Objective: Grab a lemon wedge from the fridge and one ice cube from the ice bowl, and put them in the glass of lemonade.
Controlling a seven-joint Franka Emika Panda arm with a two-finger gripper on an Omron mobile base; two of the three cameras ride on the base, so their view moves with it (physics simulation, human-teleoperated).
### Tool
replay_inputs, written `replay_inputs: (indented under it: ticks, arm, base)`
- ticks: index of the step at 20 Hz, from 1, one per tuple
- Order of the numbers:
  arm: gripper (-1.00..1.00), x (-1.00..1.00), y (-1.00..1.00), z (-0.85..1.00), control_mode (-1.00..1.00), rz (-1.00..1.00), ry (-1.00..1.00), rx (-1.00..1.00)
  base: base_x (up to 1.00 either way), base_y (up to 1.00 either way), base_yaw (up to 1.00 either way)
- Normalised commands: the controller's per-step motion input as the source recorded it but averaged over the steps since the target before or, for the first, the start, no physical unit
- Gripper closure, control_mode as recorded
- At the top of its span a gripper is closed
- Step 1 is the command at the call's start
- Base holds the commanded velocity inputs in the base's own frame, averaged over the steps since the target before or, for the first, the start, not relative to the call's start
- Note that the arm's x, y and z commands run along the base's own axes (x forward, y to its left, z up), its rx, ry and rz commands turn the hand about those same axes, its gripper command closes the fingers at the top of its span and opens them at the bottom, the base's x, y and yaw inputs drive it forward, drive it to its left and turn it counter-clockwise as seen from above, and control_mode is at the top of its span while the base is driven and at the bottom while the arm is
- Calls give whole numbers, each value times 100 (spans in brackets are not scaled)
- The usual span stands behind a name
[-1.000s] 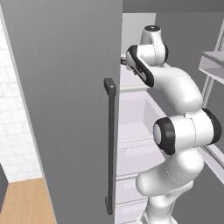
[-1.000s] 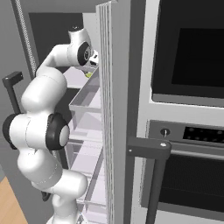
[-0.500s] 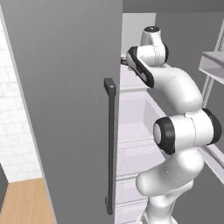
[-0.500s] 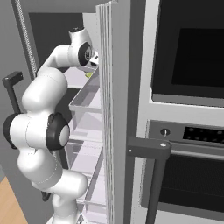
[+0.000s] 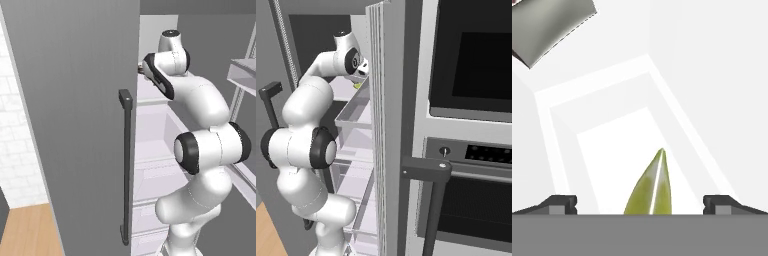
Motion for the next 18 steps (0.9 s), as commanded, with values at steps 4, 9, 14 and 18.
replay_inputs:
  ticks: [4,9,14,18]
  arm:
    - [-100,0,2,-11,-100,0,1,0]
    - [-100,-3,0,-16,-100,0,6,0]
    - [100,0,0,-10,-100,0,5,0]
    - [100,0,0,-2,-100,0,6,0]
  base:
    - [0,0,0]
    - [0,0,0]
    - [0,0,0]
    - [0,0,0]
